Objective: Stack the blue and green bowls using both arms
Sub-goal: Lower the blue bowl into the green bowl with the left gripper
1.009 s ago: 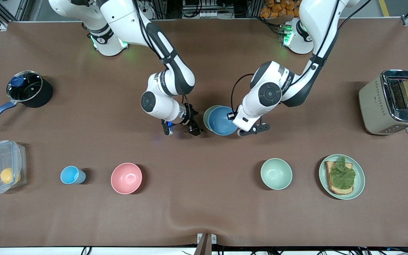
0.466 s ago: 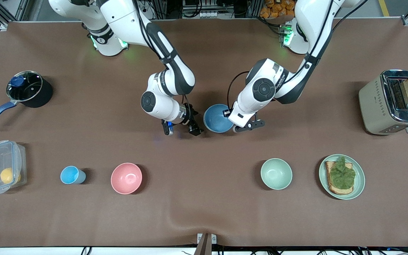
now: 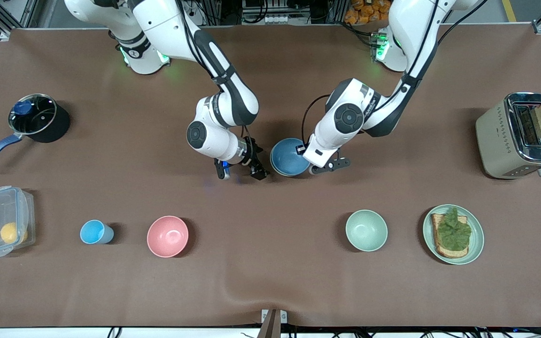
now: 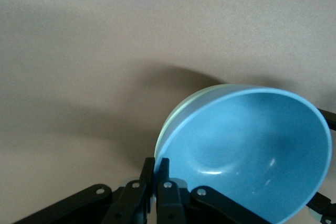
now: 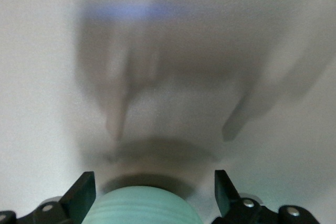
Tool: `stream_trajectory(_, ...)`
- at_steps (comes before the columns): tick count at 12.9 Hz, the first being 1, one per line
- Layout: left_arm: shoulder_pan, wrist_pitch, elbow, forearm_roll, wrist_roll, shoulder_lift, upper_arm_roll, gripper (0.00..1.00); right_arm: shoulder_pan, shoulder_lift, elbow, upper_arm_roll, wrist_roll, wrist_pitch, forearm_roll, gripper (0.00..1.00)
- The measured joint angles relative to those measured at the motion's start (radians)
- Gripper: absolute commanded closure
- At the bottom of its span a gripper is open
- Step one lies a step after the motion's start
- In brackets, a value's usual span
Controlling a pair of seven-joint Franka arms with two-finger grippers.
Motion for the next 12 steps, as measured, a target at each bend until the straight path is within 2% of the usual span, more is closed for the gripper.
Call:
stream_trajectory(10,-0.014,0.022,-0.009,-0.028,-0.018,0.015,0.000,1.00,0.000,0.000,0.001,0.000,-0.003,-0.003,0.000,0.00)
stream_trajectory(11,-0.014,0.022,-0.009,-0.028,-0.019,0.016,0.000,0.92,0.000,0.000,0.001,0.000,-0.003,-0.003,0.000,0.00)
stream_trajectory(12,-0.013,0.022,-0.009,-0.028,-0.019,0.018,0.000,0.72,0.000,0.000,0.001,0.000,-0.004,-0.003,0.000,0.00)
